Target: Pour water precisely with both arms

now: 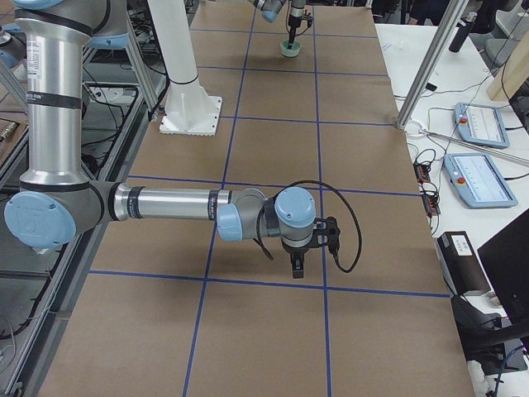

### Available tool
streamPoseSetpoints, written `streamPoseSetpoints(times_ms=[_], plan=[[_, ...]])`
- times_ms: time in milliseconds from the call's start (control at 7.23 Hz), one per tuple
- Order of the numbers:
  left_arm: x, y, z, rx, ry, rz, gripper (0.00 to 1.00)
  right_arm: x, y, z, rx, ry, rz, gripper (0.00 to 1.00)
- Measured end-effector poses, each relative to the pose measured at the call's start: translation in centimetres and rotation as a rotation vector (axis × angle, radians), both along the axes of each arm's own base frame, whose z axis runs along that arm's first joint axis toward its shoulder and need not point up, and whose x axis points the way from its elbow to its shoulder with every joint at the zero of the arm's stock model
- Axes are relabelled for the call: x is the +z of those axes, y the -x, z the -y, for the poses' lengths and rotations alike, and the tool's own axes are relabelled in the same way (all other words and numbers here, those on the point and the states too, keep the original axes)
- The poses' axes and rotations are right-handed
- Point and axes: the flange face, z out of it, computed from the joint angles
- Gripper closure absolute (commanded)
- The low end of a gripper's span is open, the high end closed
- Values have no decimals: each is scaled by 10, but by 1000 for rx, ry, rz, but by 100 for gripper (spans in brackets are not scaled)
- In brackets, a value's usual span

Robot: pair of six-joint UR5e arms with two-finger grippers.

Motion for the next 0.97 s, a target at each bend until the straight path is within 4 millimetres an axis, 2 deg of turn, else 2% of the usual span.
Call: streamPoseSetpoints(times_ms=[277, 415, 553, 692, 830, 968], plan=[[-20, -6, 7, 14, -4, -43, 100, 0, 2, 0, -4, 1, 0, 1], [-42, -11, 16, 12, -17, -56, 100, 0, 3, 0, -5, 1, 0, 1], [-71, -17, 26, -2, -19, -67, 100, -1, 3, 0, -6, 0, 1, 1], [-109, -29, 36, -29, -7, -84, 100, -1, 4, 1, -7, -1, 1, 1], [-149, -53, 38, -45, 14, -108, 100, -1, 4, 1, -8, -2, 1, 1], [-195, -94, 34, -48, 45, -135, 100, -2, 5, 1, -9, -3, 0, 1]])
